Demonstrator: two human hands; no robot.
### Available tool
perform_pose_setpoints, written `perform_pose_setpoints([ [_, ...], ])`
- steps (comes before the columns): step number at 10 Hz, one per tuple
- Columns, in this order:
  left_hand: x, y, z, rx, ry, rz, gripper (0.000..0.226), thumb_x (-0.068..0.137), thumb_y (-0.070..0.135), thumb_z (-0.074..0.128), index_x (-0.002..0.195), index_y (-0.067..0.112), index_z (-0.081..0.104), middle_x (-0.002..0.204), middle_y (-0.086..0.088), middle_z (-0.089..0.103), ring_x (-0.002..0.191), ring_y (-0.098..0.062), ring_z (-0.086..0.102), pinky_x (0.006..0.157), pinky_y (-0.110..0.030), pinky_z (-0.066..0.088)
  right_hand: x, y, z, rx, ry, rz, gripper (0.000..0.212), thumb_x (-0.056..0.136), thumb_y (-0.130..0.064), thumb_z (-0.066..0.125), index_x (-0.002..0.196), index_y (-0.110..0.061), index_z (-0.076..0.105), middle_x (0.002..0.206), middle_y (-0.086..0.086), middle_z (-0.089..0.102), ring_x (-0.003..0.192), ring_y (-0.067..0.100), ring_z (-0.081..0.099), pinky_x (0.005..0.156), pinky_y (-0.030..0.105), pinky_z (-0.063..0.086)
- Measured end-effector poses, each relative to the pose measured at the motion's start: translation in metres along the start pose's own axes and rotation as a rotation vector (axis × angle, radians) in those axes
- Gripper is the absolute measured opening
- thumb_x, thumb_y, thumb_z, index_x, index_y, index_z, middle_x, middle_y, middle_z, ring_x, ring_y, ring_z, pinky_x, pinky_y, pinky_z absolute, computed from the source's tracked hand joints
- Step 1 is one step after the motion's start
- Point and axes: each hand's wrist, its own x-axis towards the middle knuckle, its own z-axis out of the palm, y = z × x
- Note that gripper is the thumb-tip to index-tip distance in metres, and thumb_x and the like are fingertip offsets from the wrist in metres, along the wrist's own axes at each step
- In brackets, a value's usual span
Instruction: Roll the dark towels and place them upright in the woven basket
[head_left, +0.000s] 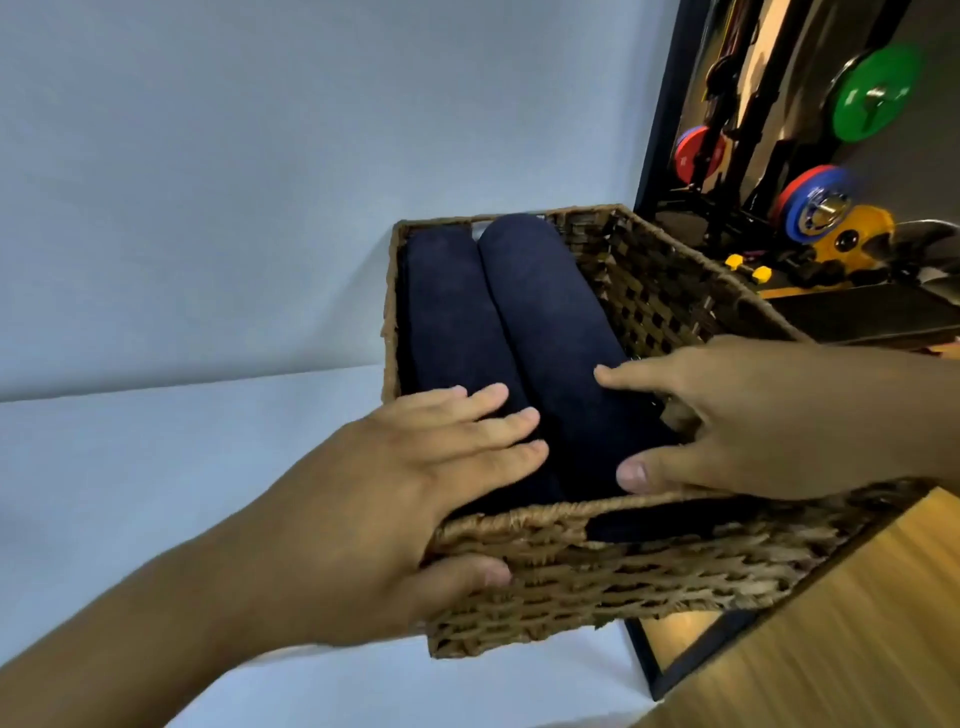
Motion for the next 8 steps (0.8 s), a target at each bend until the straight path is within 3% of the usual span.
perform_pose_setpoints([
  [1, 0.001, 0.002, -0.008, -0.030, 0.021, 0.006, 0.063, 0.088, 0.057, 0.056, 0.140, 0.022, 0.051, 0.147, 0.009, 0.048, 0.144, -0.011, 0.033, 0.114, -0.037, 0.031, 0.010, 0.015, 0.006, 0.106, 0.075, -0.126, 0.093, 0.062, -0.082, 0.042, 0.148, -0.054, 0.018, 0.084, -0.026, 0.066, 0.083, -0.011, 0.058, 0.076, 0.007, 0.042],
  [2, 0.000, 0.006, -0.010, -0.045, 0.006, -0.027, 0.061, 0.087, 0.055, 0.059, 0.139, 0.023, 0.053, 0.147, 0.011, 0.049, 0.144, -0.010, 0.033, 0.113, -0.037, 0.032, 0.004, 0.021, 0.009, 0.189, 0.077, -0.164, 0.091, 0.063, -0.085, 0.035, 0.147, -0.054, 0.019, 0.076, -0.030, 0.066, 0.075, -0.017, 0.057, 0.070, 0.004, 0.041],
  [3, -0.002, 0.014, -0.010, -0.026, 0.027, -0.088, 0.063, 0.086, 0.053, 0.063, 0.141, 0.025, 0.052, 0.149, 0.013, 0.045, 0.145, -0.008, 0.031, 0.114, -0.037, 0.031, -0.008, 0.025, 0.027, 0.212, 0.205, -0.129, 0.096, 0.055, -0.100, 0.008, 0.143, -0.062, 0.013, 0.118, -0.025, 0.058, 0.106, -0.008, 0.052, 0.098, 0.020, 0.041],
  [4, -0.005, 0.021, -0.008, 0.002, 0.059, -0.141, 0.063, 0.085, 0.051, 0.065, 0.140, 0.024, 0.052, 0.150, 0.011, 0.044, 0.145, -0.008, 0.031, 0.114, -0.039, 0.030, -0.009, 0.022, 0.043, 0.063, 0.444, -0.132, 0.095, 0.064, -0.092, -0.002, 0.146, -0.051, 0.025, 0.129, -0.025, 0.051, 0.121, 0.002, 0.049, 0.101, 0.033, 0.044],
  [5, -0.011, 0.039, -0.004, 0.041, 0.107, -0.256, 0.059, 0.086, 0.047, 0.063, 0.139, 0.023, 0.053, 0.148, 0.009, 0.047, 0.143, -0.011, 0.034, 0.114, -0.041, 0.030, -0.003, 0.020, 0.065, -0.113, 0.937, -0.301, 0.065, 0.095, -0.062, 0.024, 0.125, -0.023, 0.066, 0.111, -0.005, 0.071, 0.093, 0.020, 0.070, 0.061, 0.040, 0.057],
  [6, -0.014, 0.051, -0.001, 0.102, 0.128, -0.302, 0.058, 0.088, 0.044, 0.059, 0.141, 0.022, 0.049, 0.150, 0.008, 0.045, 0.144, -0.013, 0.033, 0.116, -0.041, 0.028, -0.004, 0.021, 0.082, -0.155, 1.094, -0.348, 0.050, 0.099, -0.046, 0.039, 0.108, -0.011, 0.074, 0.094, 0.004, 0.074, 0.077, 0.027, 0.071, 0.054, 0.038, 0.054],
  [7, -0.025, 0.071, 0.007, 0.156, 0.182, -0.383, 0.063, 0.090, 0.040, 0.056, 0.148, 0.023, 0.038, 0.159, 0.004, 0.030, 0.150, -0.017, 0.019, 0.118, -0.042, 0.024, -0.004, 0.013, 0.106, -0.191, 1.194, -0.375, 0.043, 0.097, -0.038, 0.048, 0.118, -0.008, 0.070, 0.117, 0.009, 0.070, 0.104, 0.029, 0.068, 0.085, 0.044, 0.052],
  [8, -0.034, 0.085, 0.009, 0.126, 0.213, -0.467, 0.073, 0.088, 0.040, 0.059, 0.153, 0.026, 0.028, 0.164, 0.004, 0.014, 0.152, -0.019, 0.007, 0.118, -0.045, 0.028, -0.005, 0.004, 0.114, -0.139, 1.186, -0.311, 0.049, 0.095, -0.040, 0.050, 0.132, -0.009, 0.060, 0.133, 0.010, 0.061, 0.124, 0.028, 0.056, 0.105, 0.046, 0.040],
])
